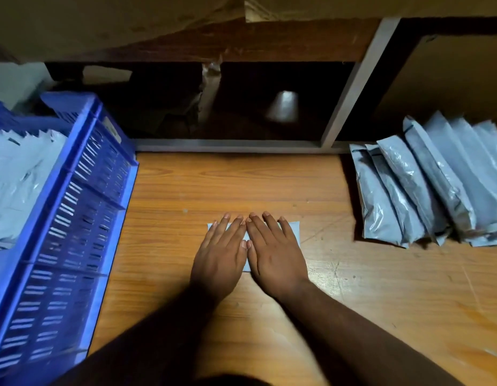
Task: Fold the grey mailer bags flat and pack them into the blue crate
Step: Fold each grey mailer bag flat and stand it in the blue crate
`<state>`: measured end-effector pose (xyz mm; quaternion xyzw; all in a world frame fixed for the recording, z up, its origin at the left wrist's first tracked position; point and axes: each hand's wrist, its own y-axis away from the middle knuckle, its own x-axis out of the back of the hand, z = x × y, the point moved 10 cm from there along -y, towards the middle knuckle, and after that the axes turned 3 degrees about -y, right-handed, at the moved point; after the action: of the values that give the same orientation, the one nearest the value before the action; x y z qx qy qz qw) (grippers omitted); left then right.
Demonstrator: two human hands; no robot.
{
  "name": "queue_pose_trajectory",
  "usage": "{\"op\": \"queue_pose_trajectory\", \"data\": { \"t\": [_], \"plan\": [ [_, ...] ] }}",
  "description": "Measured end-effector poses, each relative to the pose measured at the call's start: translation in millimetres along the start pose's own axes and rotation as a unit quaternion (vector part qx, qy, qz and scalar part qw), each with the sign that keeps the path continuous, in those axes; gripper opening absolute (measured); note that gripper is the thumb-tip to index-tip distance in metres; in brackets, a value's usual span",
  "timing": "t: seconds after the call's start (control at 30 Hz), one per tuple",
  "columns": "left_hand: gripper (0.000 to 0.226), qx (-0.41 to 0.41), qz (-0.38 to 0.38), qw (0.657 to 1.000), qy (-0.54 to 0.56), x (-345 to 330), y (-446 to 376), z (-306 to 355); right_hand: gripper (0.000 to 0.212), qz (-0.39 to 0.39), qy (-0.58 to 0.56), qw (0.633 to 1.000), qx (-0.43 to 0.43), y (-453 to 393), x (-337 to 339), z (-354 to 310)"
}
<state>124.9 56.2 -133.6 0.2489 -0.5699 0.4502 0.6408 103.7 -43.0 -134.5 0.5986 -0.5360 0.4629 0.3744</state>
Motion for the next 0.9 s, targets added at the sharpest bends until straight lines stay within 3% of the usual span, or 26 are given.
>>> {"op": "queue_pose_trajectory", "data": {
  "t": [0.33,0.5,0.73,0.9],
  "plan": [
    [0.05,0.004,-0.023,1.0,0.006,0,2,1,0.051,0.001,-0.03,1.0,0.002,2,2,1],
    [0.072,0.051,-0.076,0.996,-0.002,-3,12,-27,0.061,0.006,-0.053,0.997,-0.059,17,9,31],
    [0.08,0.069,-0.112,0.991,-0.014,-8,14,-23,0.057,-0.01,-0.063,0.996,-0.061,20,6,31],
    [0.078,0.062,-0.103,0.986,0.111,4,11,-29,0.055,-0.024,-0.155,0.985,-0.07,17,18,35]
  ]
}}
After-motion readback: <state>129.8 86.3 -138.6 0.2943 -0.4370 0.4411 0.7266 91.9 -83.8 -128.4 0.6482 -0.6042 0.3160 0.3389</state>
